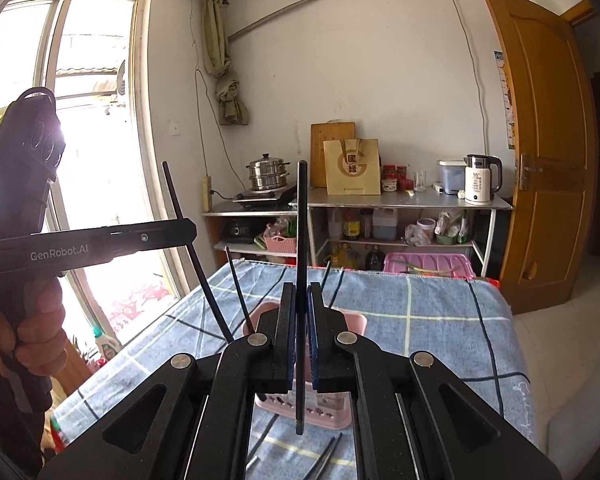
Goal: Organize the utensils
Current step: 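Lower the chopsticks into the basket and open both grippers, then move both grippers back down to the remaining black chopsticks, then grasp a black chopstick with the left gripper while the right gripper grasps another and lifts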
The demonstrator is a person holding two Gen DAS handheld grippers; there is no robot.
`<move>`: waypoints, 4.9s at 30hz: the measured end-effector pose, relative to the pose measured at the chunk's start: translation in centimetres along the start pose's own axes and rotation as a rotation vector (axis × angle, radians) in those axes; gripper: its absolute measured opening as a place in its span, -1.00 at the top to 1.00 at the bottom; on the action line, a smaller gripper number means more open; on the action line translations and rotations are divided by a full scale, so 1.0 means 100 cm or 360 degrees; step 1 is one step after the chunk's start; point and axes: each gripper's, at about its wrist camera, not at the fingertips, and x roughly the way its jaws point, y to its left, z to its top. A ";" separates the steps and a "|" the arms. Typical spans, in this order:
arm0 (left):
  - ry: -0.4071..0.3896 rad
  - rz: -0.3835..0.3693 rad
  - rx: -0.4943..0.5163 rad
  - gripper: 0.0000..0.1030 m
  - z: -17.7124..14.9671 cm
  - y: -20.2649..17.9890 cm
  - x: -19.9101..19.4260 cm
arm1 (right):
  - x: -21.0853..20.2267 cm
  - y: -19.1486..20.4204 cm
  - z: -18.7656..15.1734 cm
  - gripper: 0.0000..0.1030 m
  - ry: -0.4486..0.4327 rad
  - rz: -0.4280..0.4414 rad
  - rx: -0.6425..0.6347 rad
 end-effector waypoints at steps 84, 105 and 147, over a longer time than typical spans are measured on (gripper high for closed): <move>0.0321 0.0041 -0.0210 0.53 -0.187 0.014 0.035 | 0.057 -0.019 -0.205 0.80 0.0832 -0.0129 0.0205; 0.0680 -0.0093 -0.0134 0.53 -0.208 -0.042 0.120 | 0.027 -0.057 -0.210 0.82 0.0876 -0.0165 0.0178; 0.0573 -0.0054 -0.0109 0.89 -0.166 -0.042 0.108 | 0.025 -0.058 -0.154 0.88 0.0623 -0.0169 0.0218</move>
